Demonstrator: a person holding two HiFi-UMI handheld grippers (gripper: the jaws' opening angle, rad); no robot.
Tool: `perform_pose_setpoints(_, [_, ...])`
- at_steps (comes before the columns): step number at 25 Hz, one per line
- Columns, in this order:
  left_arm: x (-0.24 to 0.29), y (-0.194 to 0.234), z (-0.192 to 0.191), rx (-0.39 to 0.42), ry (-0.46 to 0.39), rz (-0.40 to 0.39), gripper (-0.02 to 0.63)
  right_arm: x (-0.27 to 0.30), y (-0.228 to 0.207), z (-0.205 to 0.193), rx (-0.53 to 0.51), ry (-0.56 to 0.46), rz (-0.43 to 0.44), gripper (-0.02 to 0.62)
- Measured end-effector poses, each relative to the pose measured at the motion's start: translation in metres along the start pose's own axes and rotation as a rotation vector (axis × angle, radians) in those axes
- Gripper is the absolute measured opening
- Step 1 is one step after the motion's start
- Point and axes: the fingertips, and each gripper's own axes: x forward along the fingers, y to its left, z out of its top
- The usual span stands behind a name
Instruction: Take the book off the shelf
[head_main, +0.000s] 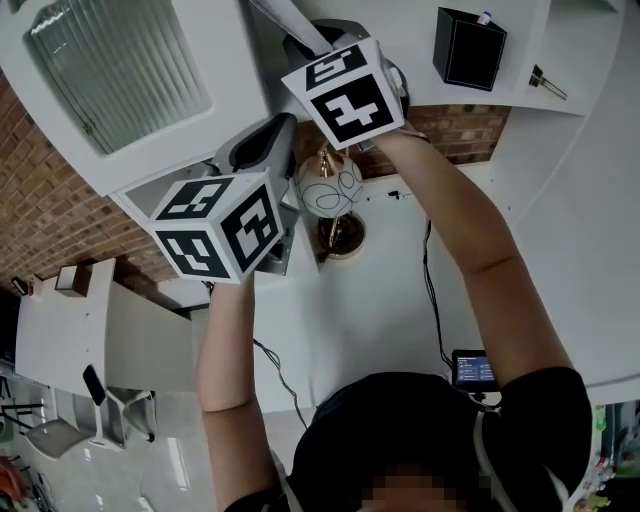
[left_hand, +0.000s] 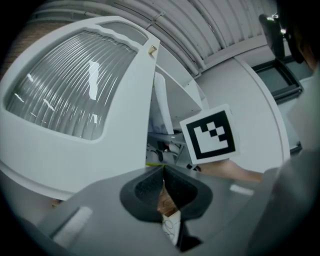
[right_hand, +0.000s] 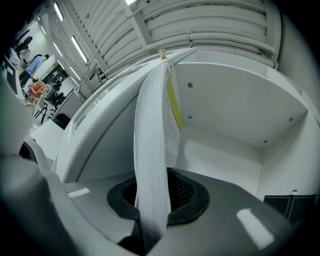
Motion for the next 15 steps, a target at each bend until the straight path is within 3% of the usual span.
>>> perform_pose_setpoints(15, [-0.007,-0.011,0.015,0.04,-0.055,0.039,0.009,-0.03,-0.013,0.001,0.015,-0.01,-0.004,0.066])
